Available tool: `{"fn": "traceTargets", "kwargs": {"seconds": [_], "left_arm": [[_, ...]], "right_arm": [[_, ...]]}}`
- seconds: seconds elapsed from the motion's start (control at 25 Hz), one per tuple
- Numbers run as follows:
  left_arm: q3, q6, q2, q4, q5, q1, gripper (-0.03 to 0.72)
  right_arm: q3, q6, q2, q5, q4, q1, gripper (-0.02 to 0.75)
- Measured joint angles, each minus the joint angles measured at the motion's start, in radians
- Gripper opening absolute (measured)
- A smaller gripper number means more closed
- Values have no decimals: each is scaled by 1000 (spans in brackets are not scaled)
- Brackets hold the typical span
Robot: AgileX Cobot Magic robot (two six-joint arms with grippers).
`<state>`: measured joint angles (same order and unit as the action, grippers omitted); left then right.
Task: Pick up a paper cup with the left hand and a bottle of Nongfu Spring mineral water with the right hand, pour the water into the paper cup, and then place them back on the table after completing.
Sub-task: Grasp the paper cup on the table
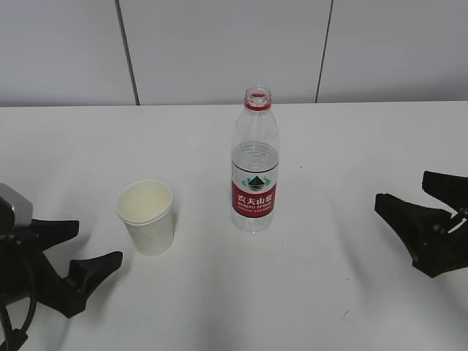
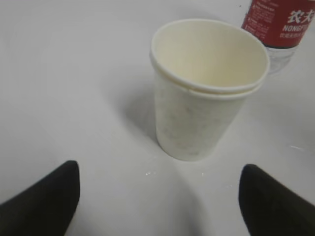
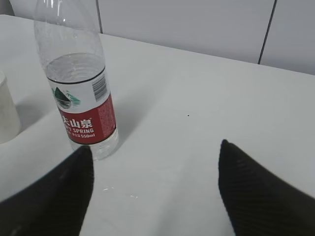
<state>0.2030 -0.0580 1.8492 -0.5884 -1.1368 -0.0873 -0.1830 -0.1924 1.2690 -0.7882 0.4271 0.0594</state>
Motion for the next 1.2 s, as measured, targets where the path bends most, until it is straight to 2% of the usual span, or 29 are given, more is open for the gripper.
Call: {"fn": "traceTargets", "kwargs": {"seconds": [0.6,0.76,0.96,1.2], "left_arm": [[144,-31,46,-156,-4,-1,603],[184,-45,53,-172,22,-43,605],[236,-47,53,-120,64,-122,605],[265,-48,76,-57,107,-151,605]], "right_arm": [[0,0,0,0,0,0,587],[0,0,0,0,0,0,587],[0,0,0,0,0,0,587],[0,0,0,-4,2,0,587]]}}
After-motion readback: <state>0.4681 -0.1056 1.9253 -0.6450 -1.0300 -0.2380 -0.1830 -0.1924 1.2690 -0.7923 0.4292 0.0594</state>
